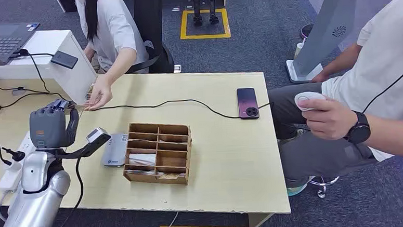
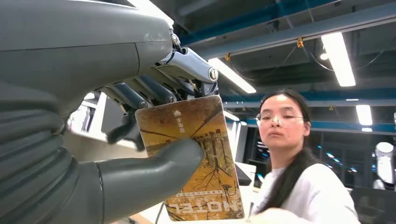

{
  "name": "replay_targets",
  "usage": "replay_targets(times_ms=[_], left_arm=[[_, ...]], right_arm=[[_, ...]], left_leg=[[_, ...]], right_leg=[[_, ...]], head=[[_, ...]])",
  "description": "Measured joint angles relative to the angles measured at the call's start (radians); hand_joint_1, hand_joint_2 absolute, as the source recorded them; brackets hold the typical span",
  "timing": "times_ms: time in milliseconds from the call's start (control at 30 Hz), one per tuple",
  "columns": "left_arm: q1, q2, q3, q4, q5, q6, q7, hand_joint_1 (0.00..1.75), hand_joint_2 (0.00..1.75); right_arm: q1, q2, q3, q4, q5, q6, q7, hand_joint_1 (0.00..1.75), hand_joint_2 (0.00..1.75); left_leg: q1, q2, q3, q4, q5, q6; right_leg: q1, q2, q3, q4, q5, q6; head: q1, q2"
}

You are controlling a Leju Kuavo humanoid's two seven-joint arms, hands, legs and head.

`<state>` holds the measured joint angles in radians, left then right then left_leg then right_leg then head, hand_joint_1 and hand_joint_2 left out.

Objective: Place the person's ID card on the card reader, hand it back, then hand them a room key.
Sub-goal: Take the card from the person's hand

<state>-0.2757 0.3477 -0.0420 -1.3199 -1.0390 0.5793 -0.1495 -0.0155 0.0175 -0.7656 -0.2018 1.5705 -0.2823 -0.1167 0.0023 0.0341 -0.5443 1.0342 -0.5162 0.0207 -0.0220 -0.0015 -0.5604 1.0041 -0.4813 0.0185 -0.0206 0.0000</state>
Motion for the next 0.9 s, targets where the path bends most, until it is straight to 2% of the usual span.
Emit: replay_targets(times_ms=[233,433,533,900], left_arm=[[0.025,-0.018,0.026,-0.035,0.177,-0.058,-0.053,1.75,1.75],[0.025,-0.053,0.037,-0.058,0.385,-0.275,-0.006,1.75,1.75],[0.025,-0.065,0.042,-0.06,0.463,-0.355,0.023,1.75,1.75],[0.03,-0.079,0.049,-0.048,0.503,-0.432,0.063,1.75,1.75]], right_arm=[[0.0,0.0,0.0,0.0,0.0,-0.001,0.002,0.0,0.0],[0.002,0.0,0.0,0.0,-0.012,-0.006,0.018,0.0,0.0],[0.004,0.0,-0.001,0.0,-0.014,-0.007,0.025,0.0,0.0],[0.005,0.004,-0.001,0.0,-0.011,-0.015,0.027,0.0,0.0]], left_leg=[[0.0,0.0,0.0,0.0,0.0,0.0],[0.0,0.0,0.0,0.0,0.0,0.0],[0.0,0.0,0.0,0.0,0.0,0.0],[0.0,0.0,0.0,0.0,0.0,0.0]], right_leg=[[0.0,0.0,0.0,0.0,0.0,0.0],[0.0,0.0,0.0,0.0,0.0,0.0],[0.0,0.0,0.0,0.0,0.0,0.0],[0.0,0.0,0.0,0.0,0.0,0.0]], head=[[0.0,0.0],[0.0,0.0],[0.0,0.0],[0.0,0.0]])
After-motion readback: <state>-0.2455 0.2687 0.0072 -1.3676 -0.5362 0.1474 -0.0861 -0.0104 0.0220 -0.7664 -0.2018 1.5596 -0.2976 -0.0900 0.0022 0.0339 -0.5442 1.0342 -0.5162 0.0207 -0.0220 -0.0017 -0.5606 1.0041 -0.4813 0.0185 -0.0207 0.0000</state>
